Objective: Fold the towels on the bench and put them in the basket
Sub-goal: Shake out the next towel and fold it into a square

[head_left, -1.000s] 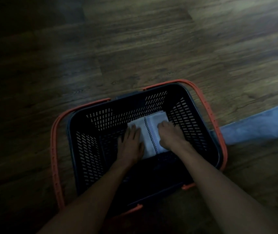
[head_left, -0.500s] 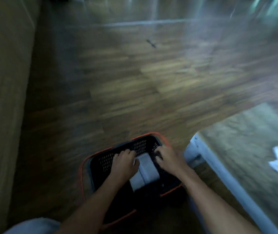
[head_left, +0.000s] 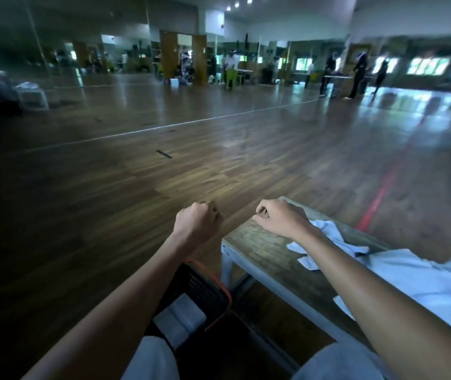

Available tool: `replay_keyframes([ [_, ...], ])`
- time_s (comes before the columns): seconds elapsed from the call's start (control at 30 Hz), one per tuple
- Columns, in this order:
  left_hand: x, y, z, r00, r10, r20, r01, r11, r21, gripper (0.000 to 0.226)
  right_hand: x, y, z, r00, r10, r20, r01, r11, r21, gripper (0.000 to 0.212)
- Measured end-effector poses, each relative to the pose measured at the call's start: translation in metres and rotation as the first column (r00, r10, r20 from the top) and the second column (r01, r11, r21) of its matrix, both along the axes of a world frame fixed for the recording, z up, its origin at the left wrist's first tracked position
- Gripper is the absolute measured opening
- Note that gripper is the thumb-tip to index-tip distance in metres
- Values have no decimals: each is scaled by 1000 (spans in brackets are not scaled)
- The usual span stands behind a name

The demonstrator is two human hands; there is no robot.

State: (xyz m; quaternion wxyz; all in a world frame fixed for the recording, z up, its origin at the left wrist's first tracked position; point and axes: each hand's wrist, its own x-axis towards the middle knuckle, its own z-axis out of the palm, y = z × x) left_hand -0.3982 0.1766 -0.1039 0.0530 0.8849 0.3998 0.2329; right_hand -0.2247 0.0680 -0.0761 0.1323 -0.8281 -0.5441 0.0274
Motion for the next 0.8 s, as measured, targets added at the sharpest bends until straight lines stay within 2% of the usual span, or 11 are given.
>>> replay_keyframes([
  [0.17, 71, -46, 13, 985, -165, -43, 163, 986, -45, 33, 43, -83, 4, 989, -139, -56, 140, 990, 17, 22],
  [0.33, 144, -101, 0, 926, -372, -69, 360, 923, -136, 34, 80, -173, -7, 952, -304, -8, 304, 952, -32, 22],
  [0.5, 201, -158, -23, 837, -538, -105, 517, 838, -173, 32, 109, -252, -28, 875, -483, -26, 481, 875, -54, 27],
  [0.63, 232, -197, -43, 750, -647, -134, 623, 760, -185, 33, 129, -309, -54, 773, -630, -78, 625, 777, -76, 27],
  [0.7, 243, -210, -59, 708, -689, -155, 656, 722, -219, 35, 134, -329, -70, 733, -674, -95, 665, 739, -108, 26],
  [0.8, 253, -222, -85, 667, -726, -168, 681, 686, -256, 36, 138, -343, -96, 720, -690, -79, 675, 721, -156, 23],
])
